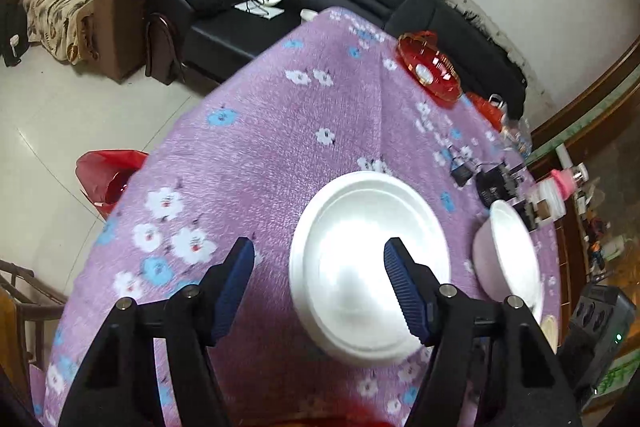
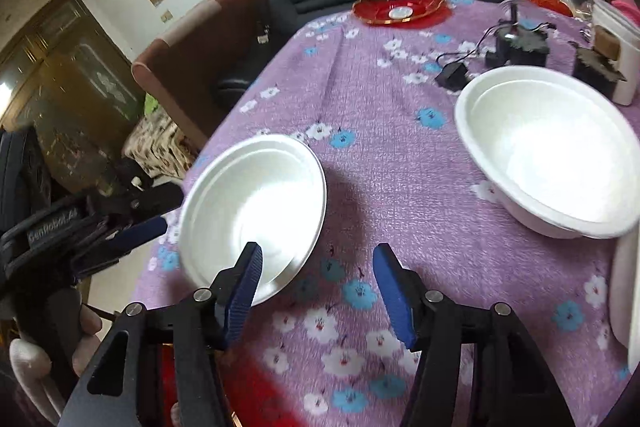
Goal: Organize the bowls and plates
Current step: 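Move the right tool to the white paper plate and close it on the rim, then carry the white plate onto the red plate stack and open the right tool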
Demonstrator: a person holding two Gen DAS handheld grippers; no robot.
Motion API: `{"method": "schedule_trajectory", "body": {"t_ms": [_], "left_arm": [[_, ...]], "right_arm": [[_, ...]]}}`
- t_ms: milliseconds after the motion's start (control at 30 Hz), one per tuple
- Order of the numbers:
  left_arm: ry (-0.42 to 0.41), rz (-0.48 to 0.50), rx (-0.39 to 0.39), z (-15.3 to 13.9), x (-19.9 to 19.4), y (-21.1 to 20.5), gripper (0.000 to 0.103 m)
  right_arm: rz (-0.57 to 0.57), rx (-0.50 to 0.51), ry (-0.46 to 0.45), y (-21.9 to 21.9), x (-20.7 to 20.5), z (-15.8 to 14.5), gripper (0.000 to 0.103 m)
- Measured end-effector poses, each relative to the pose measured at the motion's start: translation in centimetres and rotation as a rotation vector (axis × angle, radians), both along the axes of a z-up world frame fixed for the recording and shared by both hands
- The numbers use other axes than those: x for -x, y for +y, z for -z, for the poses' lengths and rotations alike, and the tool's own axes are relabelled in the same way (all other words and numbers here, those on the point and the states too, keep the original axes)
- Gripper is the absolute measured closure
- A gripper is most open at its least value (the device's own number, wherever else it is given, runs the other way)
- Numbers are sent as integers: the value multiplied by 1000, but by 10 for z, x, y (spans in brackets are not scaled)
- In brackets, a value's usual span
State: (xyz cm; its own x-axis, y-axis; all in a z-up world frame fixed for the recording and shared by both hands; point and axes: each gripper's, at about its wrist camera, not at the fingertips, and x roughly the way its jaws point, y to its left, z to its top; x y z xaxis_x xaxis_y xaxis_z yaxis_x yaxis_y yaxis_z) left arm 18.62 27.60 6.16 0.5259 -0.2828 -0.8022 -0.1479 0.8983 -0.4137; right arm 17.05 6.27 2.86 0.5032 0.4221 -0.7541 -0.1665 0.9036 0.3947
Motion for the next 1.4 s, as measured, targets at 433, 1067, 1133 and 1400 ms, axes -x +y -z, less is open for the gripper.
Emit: {"method": "schedule_trajectory", "body": {"t_ms": [433, 1067, 1133, 1400], "left_arm": [[-20, 74, -53, -25, 26, -18, 68], [65, -31, -103, 9, 173, 16, 65], [65, -46, -120, 13, 174, 17, 62], [-45, -81, -112, -12, 196, 28, 40]], "right_arm": [[-40, -64, -7, 4, 12, -17, 88], [-234, 4, 10, 59, 128, -11, 88], [-229, 17, 27, 61, 127, -2, 88], [-214, 19, -12, 59, 127, 4, 59]]}}
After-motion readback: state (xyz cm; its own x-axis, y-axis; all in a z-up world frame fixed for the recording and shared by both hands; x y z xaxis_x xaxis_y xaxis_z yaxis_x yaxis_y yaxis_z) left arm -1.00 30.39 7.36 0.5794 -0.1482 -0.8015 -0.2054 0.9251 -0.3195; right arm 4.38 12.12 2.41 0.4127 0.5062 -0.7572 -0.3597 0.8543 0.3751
